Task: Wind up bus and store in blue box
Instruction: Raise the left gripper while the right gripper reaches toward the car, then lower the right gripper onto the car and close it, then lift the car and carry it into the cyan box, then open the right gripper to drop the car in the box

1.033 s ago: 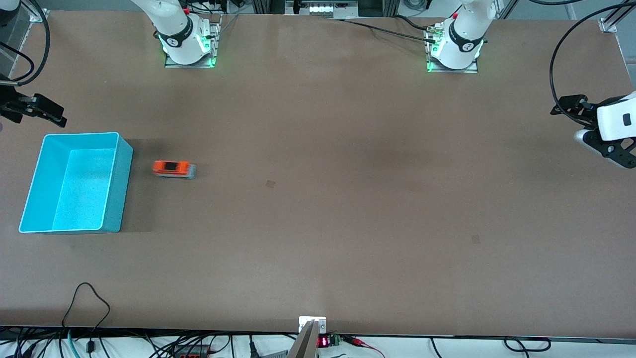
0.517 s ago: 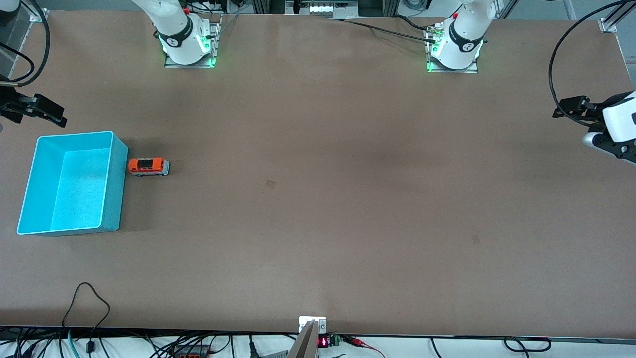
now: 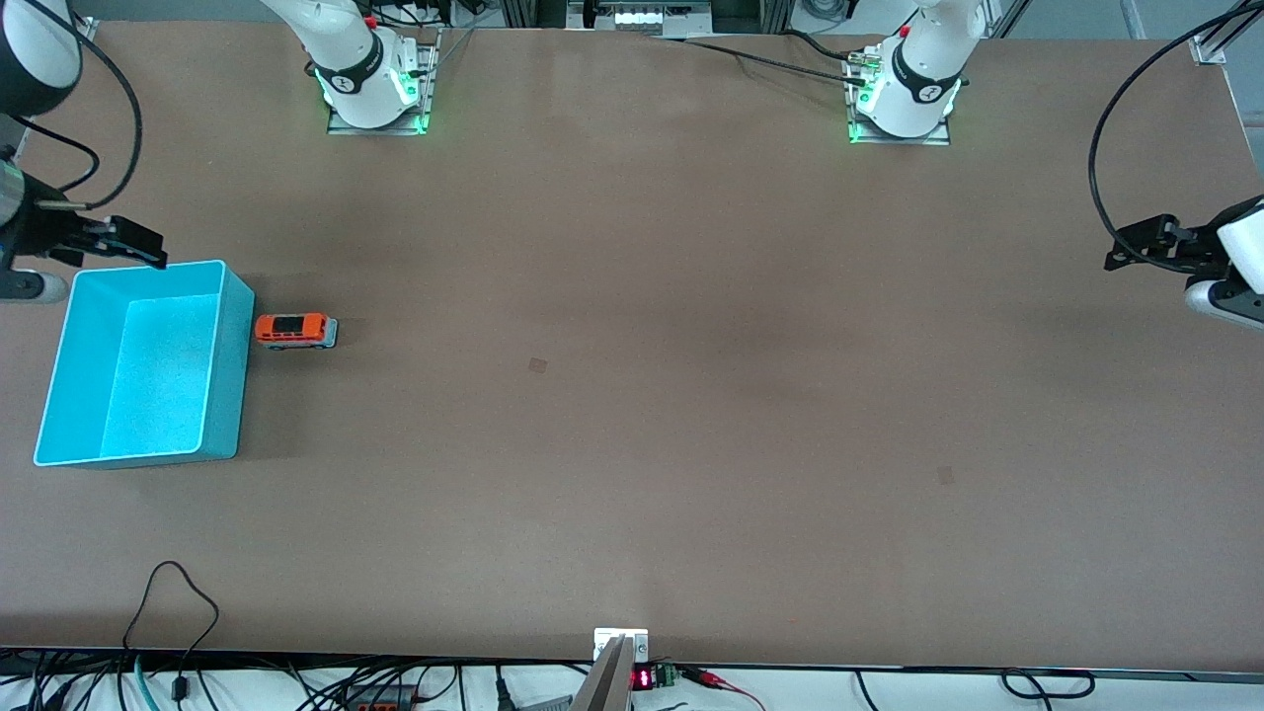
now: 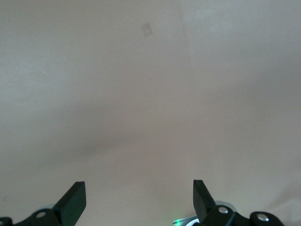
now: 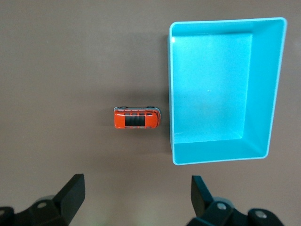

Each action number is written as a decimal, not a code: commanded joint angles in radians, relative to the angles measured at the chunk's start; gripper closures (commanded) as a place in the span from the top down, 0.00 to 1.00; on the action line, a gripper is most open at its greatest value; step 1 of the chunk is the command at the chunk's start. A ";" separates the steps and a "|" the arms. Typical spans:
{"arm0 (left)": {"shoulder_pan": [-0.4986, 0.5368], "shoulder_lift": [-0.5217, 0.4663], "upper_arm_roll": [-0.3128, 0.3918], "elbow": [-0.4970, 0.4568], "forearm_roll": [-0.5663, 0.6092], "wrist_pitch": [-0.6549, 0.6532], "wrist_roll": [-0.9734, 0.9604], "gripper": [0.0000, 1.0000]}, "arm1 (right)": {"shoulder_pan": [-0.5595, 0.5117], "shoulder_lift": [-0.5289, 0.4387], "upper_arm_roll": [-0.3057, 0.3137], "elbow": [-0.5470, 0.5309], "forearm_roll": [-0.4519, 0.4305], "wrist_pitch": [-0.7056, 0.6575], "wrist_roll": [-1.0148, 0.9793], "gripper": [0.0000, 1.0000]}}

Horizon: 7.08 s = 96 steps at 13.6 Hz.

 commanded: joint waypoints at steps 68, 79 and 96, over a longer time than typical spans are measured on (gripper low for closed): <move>-0.358 -0.184 0.332 -0.154 -0.092 0.077 -0.131 1.00 | -0.358 0.355 0.015 -0.156 0.073 0.573 -0.118 0.00; -0.357 -0.182 0.334 -0.151 -0.086 0.077 -0.132 1.00 | -0.372 0.509 0.015 -0.106 0.077 0.648 -0.216 0.00; -0.354 -0.179 0.342 -0.151 -0.086 0.077 -0.129 1.00 | -0.254 0.127 0.023 0.110 0.110 0.110 -0.183 1.00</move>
